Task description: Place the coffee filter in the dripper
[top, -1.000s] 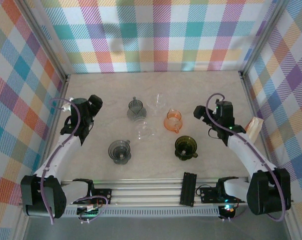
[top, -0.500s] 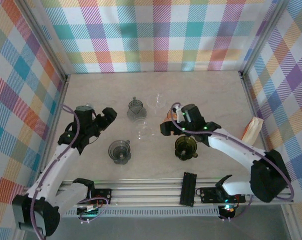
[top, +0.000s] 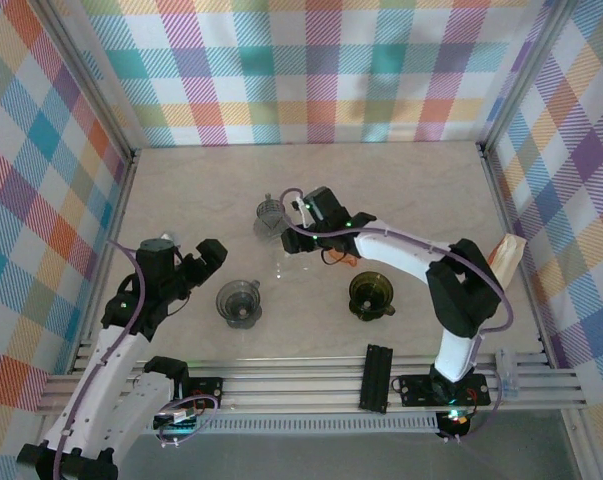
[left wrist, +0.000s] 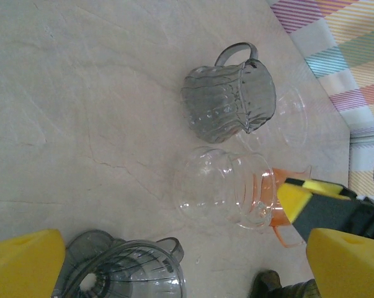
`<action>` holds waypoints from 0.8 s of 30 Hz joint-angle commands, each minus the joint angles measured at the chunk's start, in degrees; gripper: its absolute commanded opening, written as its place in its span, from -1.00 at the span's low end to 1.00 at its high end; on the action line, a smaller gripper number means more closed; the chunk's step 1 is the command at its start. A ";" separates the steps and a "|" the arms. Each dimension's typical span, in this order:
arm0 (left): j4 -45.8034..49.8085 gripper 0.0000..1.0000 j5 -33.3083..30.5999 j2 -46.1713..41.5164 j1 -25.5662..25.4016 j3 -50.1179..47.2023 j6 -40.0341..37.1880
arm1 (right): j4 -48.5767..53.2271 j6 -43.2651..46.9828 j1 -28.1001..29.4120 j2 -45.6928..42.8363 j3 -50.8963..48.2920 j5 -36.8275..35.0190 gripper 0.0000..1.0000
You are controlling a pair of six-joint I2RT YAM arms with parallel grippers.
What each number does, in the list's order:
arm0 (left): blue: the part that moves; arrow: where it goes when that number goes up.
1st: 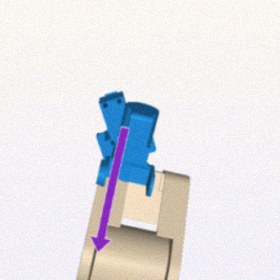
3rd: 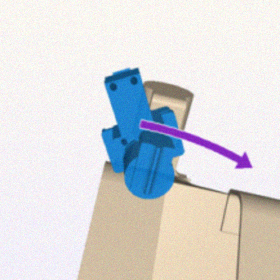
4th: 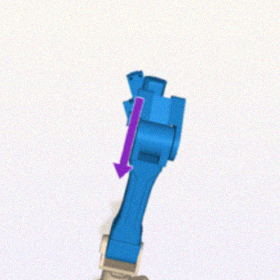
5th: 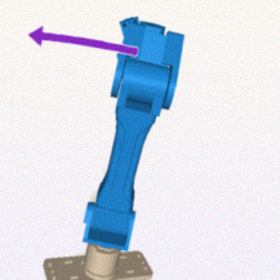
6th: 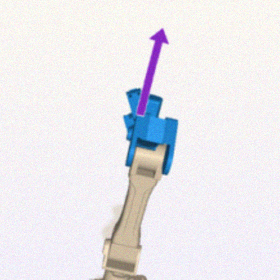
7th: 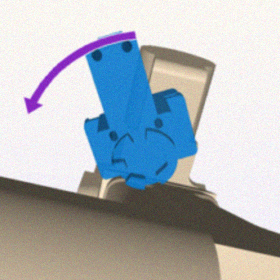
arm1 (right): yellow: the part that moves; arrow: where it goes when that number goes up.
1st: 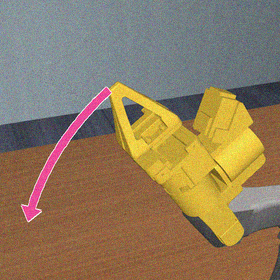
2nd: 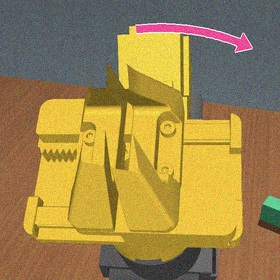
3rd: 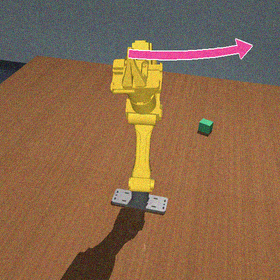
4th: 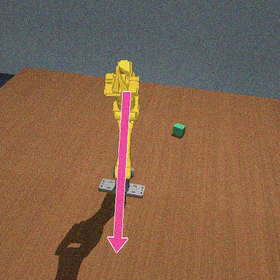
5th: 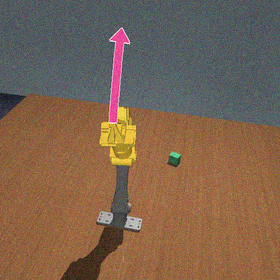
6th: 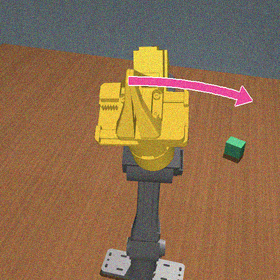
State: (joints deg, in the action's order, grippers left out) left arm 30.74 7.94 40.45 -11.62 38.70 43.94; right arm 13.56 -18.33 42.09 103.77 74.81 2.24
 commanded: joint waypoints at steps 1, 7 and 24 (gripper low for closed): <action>1.70 1.00 0.75 -1.05 -0.47 -0.77 -0.05 | 3.92 1.28 0.45 2.42 3.99 -1.88 0.10; 1.36 1.00 1.07 -1.59 -0.45 -2.36 0.10 | 7.88 2.52 1.11 6.02 7.54 -2.67 -0.03; 1.95 1.00 0.67 -2.37 -0.43 -1.31 -0.38 | 10.39 3.83 3.20 4.77 7.35 -6.44 -0.74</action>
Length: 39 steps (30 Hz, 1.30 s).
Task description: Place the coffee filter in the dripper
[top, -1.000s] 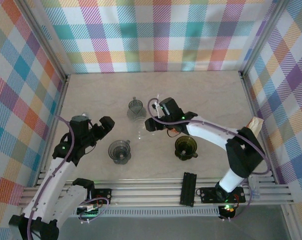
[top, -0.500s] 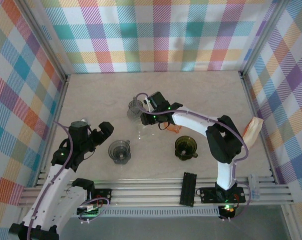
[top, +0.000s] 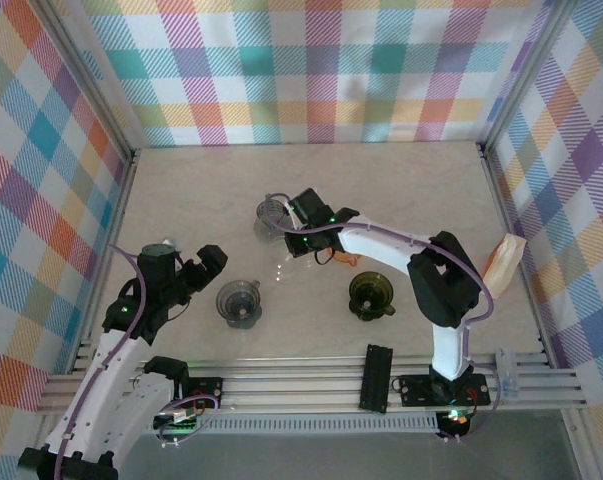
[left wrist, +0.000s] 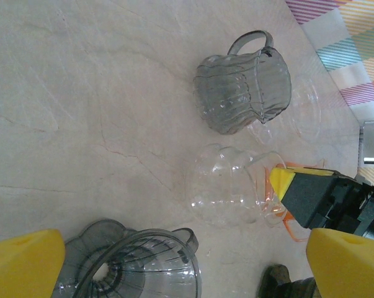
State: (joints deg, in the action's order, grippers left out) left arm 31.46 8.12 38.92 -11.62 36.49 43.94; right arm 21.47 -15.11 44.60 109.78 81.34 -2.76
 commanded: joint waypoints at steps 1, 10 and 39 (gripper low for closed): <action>1.36 1.00 0.32 -1.03 -0.42 1.02 -0.50 | 2.58 0.64 0.82 -1.67 0.56 -1.66 -0.76; 2.02 1.00 0.40 -2.20 -0.44 1.98 -1.36 | 6.99 -1.97 2.48 -9.92 -4.82 -4.74 -0.88; 2.05 1.00 -0.30 -4.99 -0.42 -0.17 -1.01 | 5.05 -10.80 13.71 -23.51 -22.10 -12.44 -0.30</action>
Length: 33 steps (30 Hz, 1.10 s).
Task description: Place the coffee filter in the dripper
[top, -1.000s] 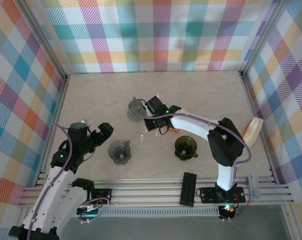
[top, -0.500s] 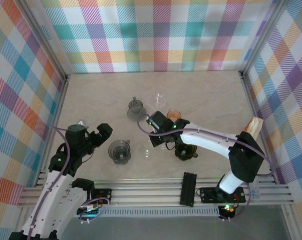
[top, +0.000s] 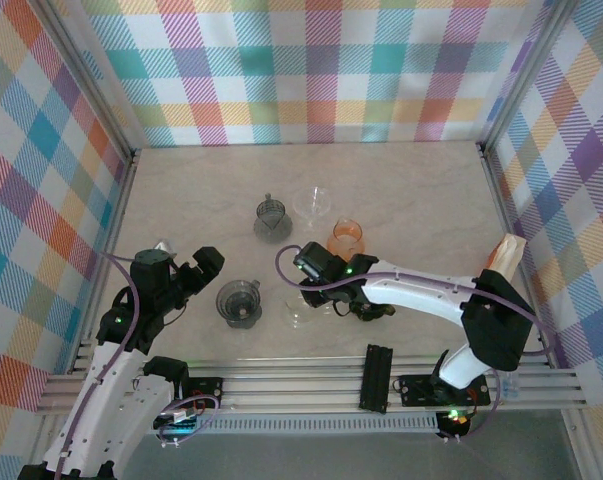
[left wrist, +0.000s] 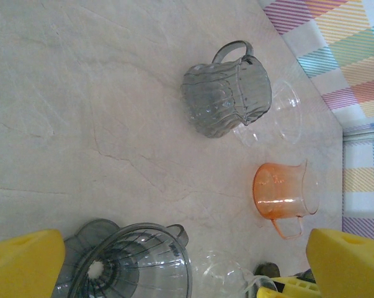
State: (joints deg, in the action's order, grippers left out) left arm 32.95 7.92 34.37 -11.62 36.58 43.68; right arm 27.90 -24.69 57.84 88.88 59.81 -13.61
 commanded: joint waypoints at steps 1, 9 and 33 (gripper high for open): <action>0.56 1.00 -0.11 -0.47 -0.42 -0.36 -0.79 | -1.48 -1.32 0.48 -3.18 -0.57 -1.84 -0.25; 1.06 1.00 -0.74 -0.02 -0.44 -0.76 -0.34 | 2.04 -3.08 0.24 -11.19 -2.44 -9.56 0.16; 0.76 1.00 -1.50 -0.18 -0.42 -2.57 -0.28 | 3.18 -9.21 -29.19 -30.75 -23.88 5.01 0.19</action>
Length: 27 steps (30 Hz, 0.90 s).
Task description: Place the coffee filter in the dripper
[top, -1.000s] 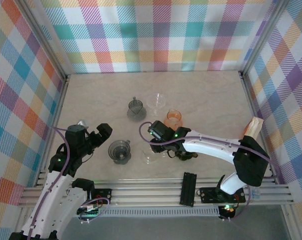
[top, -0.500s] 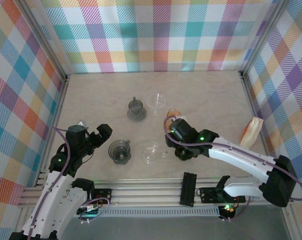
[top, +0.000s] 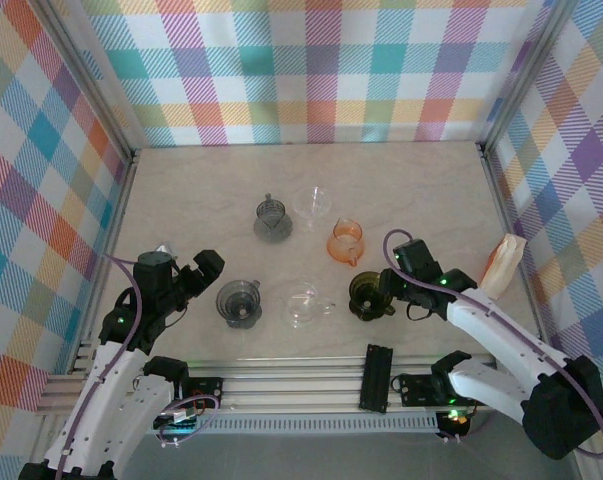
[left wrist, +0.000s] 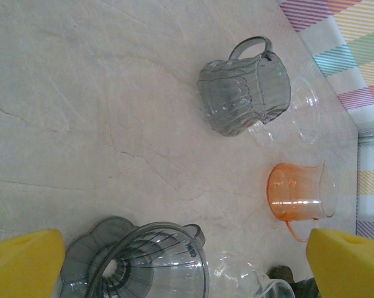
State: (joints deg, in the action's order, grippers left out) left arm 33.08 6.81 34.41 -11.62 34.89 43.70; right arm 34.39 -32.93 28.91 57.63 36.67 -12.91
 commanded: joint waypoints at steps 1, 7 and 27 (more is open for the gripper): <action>0.68 1.00 -0.39 -0.33 -0.42 -0.88 -0.41 | -3.91 -0.95 -0.35 0.73 -1.01 4.67 0.16; 0.89 1.00 -1.03 -0.40 -0.42 -1.24 0.09 | -5.43 -0.73 -0.43 2.29 -2.01 6.12 -0.09; 0.67 1.00 -1.45 -0.40 -0.43 -1.16 1.04 | -2.73 2.75 -0.34 0.56 1.54 7.05 -1.00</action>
State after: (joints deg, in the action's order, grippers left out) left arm 33.08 6.35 34.41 -11.62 33.87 44.16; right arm 28.91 -31.99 28.82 59.75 35.46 -6.13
